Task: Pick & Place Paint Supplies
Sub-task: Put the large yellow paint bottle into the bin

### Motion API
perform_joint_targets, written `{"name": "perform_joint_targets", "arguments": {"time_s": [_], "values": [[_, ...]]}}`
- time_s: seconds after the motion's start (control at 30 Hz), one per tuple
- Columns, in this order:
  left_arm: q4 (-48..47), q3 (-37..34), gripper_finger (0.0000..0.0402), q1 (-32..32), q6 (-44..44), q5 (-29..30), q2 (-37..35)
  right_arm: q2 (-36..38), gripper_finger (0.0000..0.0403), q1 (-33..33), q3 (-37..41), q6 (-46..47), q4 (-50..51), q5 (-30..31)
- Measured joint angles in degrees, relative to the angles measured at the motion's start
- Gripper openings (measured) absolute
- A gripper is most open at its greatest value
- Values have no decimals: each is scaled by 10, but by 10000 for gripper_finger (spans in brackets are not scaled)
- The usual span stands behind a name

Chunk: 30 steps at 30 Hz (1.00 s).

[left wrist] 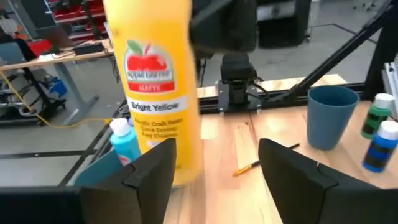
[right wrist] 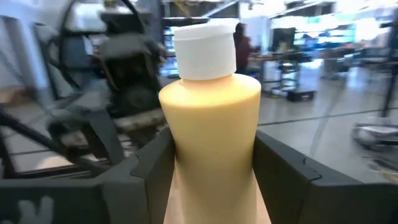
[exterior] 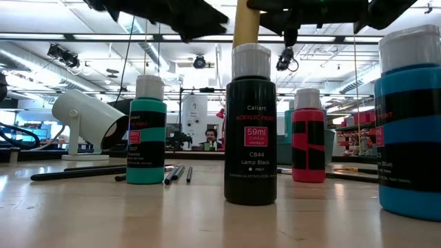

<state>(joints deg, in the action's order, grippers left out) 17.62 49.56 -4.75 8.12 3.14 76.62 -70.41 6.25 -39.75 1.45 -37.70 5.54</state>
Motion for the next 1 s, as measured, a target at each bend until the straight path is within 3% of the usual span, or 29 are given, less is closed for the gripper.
{"name": "perform_joint_targets", "arguments": {"time_s": [0.2,0.4,0.57,0.67,0.77,1.0], "values": [[99,-1,254,-3,-15,-9,71,-1,195,0,0,12,11,-4],[129,-1,255,-8,-15,-8,76,-1,196,0,0,21,8,-3],[123,0,255,-11,-3,45,68,-3,192,-1,0,26,29,-7],[140,0,255,-11,-4,24,68,-3,192,-1,0,22,38,-8],[160,0,256,-11,-5,-3,68,-11,193,-1,0,20,18,-18],[172,4,256,-16,-17,-6,67,-45,193,0,1,17,-86,-50]]}}
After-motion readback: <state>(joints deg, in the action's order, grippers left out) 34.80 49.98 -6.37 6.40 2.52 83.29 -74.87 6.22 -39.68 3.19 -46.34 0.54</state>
